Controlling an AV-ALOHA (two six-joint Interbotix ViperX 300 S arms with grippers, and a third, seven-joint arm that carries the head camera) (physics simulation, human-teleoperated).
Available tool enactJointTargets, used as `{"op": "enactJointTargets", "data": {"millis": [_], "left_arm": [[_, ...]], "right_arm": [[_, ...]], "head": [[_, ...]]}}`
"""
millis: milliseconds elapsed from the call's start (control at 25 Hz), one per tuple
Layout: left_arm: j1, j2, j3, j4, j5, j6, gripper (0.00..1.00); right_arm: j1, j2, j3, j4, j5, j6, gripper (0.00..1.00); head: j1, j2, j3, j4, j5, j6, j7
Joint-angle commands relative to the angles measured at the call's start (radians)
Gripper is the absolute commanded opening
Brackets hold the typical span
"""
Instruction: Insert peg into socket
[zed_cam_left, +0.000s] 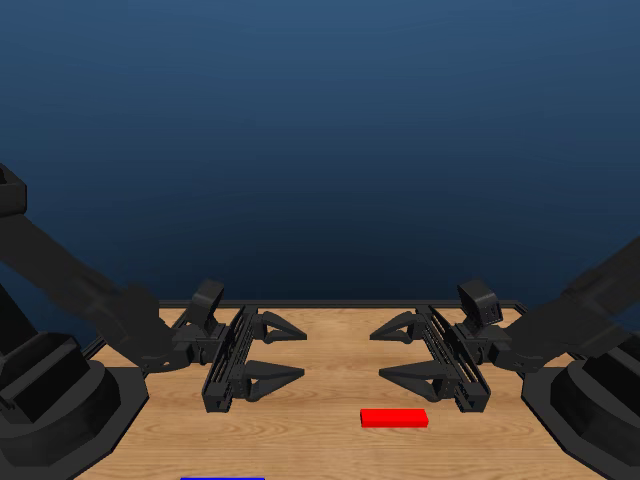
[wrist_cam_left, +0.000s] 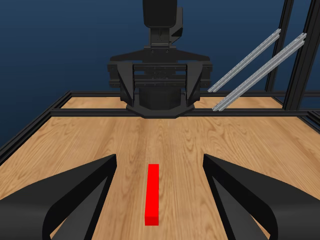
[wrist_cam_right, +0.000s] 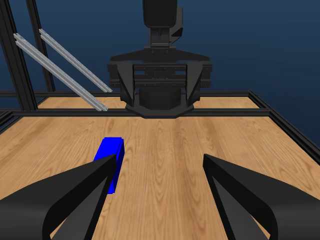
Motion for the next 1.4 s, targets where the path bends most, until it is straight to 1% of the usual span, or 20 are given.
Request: {"op": "enactJointTargets", "data": {"millis": [40,200,360,480,520,560,600,680,760,840,880,920,960,1120,1160,1200,1280,1320,1360,1400], "left_arm": [[-0.090,0.000,-0.027,-0.063,-0.191,-0.040,1.00],[-0.083,0.060,-0.006,-0.069,-0.325,-0.067,1.00],[-0.076,0.087,0.011,-0.080,-0.393,-0.094,1.00],[-0.109,0.061,0.026,-0.158,-0.291,-0.126,1.00],[-0.129,0.044,0.035,-0.208,-0.203,-0.151,1.00],[-0.150,0.028,0.036,-0.236,-0.173,-0.144,1.00],[-0.184,0.001,0.023,-0.265,-0.071,-0.130,1.00],[-0.235,-0.037,0.035,-0.315,0.045,-0.104,1.00],[-0.268,-0.077,0.023,-0.380,0.146,-0.061,1.00],[-0.299,-0.082,0.053,-0.437,0.202,-0.040,1.00],[-0.305,-0.102,0.030,-0.466,0.273,-0.016,1.00],[-0.335,-0.081,0.051,-0.485,0.227,-0.029,1.00],[-0.340,-0.108,0.034,-0.497,0.301,-0.018,1.00],[-0.384,-0.057,0.053,-0.580,0.374,-0.022,1.00],[-0.407,-0.046,0.038,-0.578,0.359,-0.022,1.00],[-0.398,-0.060,0.036,-0.579,0.422,-0.017,1.00],[-0.421,-0.023,0.056,-0.591,0.401,-0.052,1.00],[-0.394,-0.037,0.059,-0.580,0.377,-0.039,1.00],[-0.397,-0.031,0.062,-0.582,0.384,-0.040,1.00],[-0.432,0.027,0.070,-0.590,0.427,-0.083,1.00]], "right_arm": [[0.051,-0.042,-0.019,0.127,0.115,0.039,1.00],[0.031,-0.047,-0.004,0.128,0.132,0.069,1.00],[0.016,-0.045,0.001,0.118,0.133,0.092,1.00],[0.019,-0.032,-0.009,0.114,0.140,0.100,1.00],[0.019,-0.022,-0.016,0.113,0.151,0.103,1.00],[0.020,-0.015,-0.019,0.112,0.156,0.104,1.00],[0.022,-0.009,-0.023,0.107,0.157,0.108,1.00],[0.019,0.013,-0.032,0.101,0.155,0.114,1.00],[0.013,0.029,-0.040,0.093,0.147,0.123,1.00],[0.006,0.043,-0.041,0.087,0.137,0.133,1.00],[0.004,0.046,-0.044,0.084,0.134,0.136,1.00],[0.003,0.054,-0.046,0.080,0.132,0.140,1.00],[0.000,0.062,-0.049,0.079,0.130,0.144,1.00],[0.002,0.084,-0.060,0.072,0.127,0.156,1.00],[0.005,0.085,-0.061,0.071,0.129,0.157,1.00],[0.006,0.084,-0.063,0.070,0.128,0.158,1.00],[0.008,0.082,-0.058,0.072,0.117,0.160,1.00],[0.009,0.079,-0.060,0.072,0.122,0.160,1.00],[0.010,0.078,-0.059,0.074,0.120,0.160,1.00],[0.013,0.076,-0.061,0.076,0.120,0.159,1.00]], "head": [[0.003,0.007,-0.070,0.004,0.219,0.018,-0.001],[-0.001,0.019,-0.078,0.003,0.235,0.015,0.001],[-0.007,0.031,-0.081,0.002,0.243,0.016,0.010],[-0.014,0.050,-0.083,0.001,0.247,0.018,0.024],[-0.017,0.060,-0.084,0.001,0.248,0.020,0.033],[-0.018,0.065,-0.084,0.001,0.250,0.021,0.037],[-0.020,0.076,-0.086,0.002,0.254,0.025,0.045],[-0.022,0.093,-0.088,0.004,0.258,0.031,0.057],[-0.022,0.110,-0.089,0.006,0.262,0.037,0.070],[-0.019,0.129,-0.093,0.010,0.269,0.049,0.084],[-0.017,0.134,-0.094,0.011,0.269,0.052,0.087],[-0.015,0.143,-0.095,0.013,0.271,0.057,0.092],[-0.012,0.150,-0.096,0.015,0.276,0.061,0.097],[-0.006,0.170,-0.099,0.022,0.284,0.078,0.108],[-0.004,0.174,-0.100,0.023,0.286,0.081,0.109],[-0.004,0.175,-0.100,0.023,0.289,0.083,0.109],[-0.002,0.179,-0.100,0.025,0.292,0.087,0.107],[-0.001,0.180,-0.099,0.025,0.292,0.089,0.107],[-0.001,0.180,-0.098,0.026,0.293,0.091,0.105],[-0.001,0.180,-0.098,0.026,0.298,0.092,0.103]]}}
